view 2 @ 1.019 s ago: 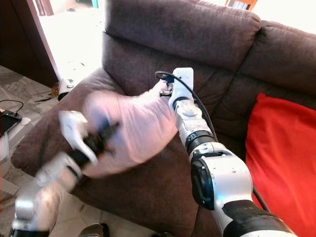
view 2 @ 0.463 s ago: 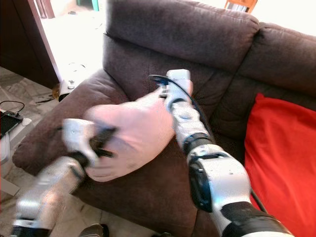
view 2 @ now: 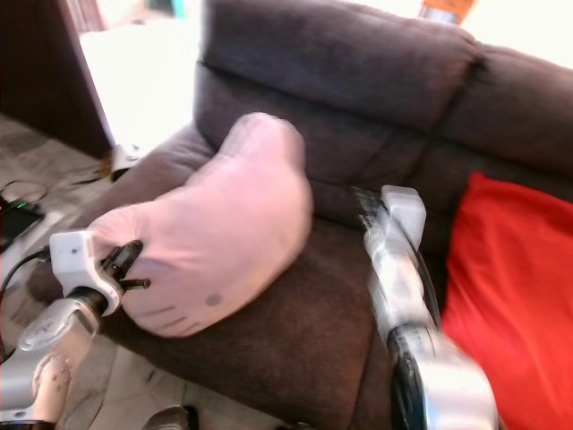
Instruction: Move the pillow to the sofa from floor
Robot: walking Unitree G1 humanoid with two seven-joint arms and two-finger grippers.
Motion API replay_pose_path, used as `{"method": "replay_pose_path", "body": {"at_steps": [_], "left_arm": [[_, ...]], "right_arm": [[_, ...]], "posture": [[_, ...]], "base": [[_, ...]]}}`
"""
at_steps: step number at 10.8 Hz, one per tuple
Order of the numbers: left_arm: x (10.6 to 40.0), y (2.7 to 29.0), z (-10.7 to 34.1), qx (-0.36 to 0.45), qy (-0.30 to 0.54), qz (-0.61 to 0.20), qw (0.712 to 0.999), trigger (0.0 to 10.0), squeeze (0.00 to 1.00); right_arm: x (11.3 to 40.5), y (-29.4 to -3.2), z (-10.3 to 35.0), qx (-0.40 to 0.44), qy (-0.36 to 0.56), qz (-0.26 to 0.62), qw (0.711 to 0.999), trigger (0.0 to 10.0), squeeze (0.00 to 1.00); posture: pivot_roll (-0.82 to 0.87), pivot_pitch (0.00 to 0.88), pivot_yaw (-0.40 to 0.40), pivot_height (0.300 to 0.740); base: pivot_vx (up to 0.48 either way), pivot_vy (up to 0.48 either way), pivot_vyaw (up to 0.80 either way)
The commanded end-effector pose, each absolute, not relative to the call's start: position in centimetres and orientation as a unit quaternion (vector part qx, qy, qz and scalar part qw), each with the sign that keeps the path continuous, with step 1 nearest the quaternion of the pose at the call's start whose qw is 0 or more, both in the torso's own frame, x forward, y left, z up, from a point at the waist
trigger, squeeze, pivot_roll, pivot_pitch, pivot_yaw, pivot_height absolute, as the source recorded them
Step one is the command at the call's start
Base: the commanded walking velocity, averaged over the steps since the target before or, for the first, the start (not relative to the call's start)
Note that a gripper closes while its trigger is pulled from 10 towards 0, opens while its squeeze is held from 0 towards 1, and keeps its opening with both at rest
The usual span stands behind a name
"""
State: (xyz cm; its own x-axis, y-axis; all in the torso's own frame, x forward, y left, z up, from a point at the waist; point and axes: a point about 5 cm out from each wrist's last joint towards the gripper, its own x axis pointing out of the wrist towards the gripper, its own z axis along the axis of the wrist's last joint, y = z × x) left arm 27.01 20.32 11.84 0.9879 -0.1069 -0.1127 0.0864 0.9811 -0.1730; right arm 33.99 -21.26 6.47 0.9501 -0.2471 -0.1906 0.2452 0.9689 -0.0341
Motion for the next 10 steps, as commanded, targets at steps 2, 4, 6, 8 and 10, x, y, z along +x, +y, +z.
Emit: {"method": "replay_pose_path", "body": {"at_steps": [2,4,6,8,10], "left_arm": [[27.0,21.6,12.3,-0.073,0.038,-0.016,0.996,10.0,0.0],[27.2,21.9,11.1,-0.072,0.056,-0.002,0.996,10.0,0.0],[27.2,21.2,9.8,-0.088,0.073,0.022,0.993,10.0,0.0],[26.6,21.2,7.3,-0.094,0.099,0.064,0.989,10.0,0.0],[26.2,21.7,5.9,-0.096,0.116,0.097,0.984,10.0,0.0]], "right_arm": [[31.3,-22.2,4.4,-0.037,0.089,-0.114,0.989,10.0,0.0],[27.2,-22.2,0.9,-0.048,0.123,-0.109,0.985,10.0,0.0],[24.5,-21.6,-1.0,-0.034,0.15,-0.108,0.982,10.0,0.0],[23.2,-21.0,-2.6,-0.023,0.187,-0.117,0.975,10.0,0.0],[22.8,-20.2,-3.2,-0.013,0.204,-0.113,0.972,10.0,0.0]], "posture": [[0.15,0.103,-0.139,0.74],[0.12,0.097,-0.125,0.74],[0.11,0.091,-0.118,0.74],[0.1,0.085,-0.111,0.74],[0.1,0.069,-0.103,0.74]], "base": [[0.0,0.0,0.0],[0.0,0.0,0.0],[0.0,0.0,0.0],[0.0,0.0,0.0],[0.0,0.0,0.0]]}}
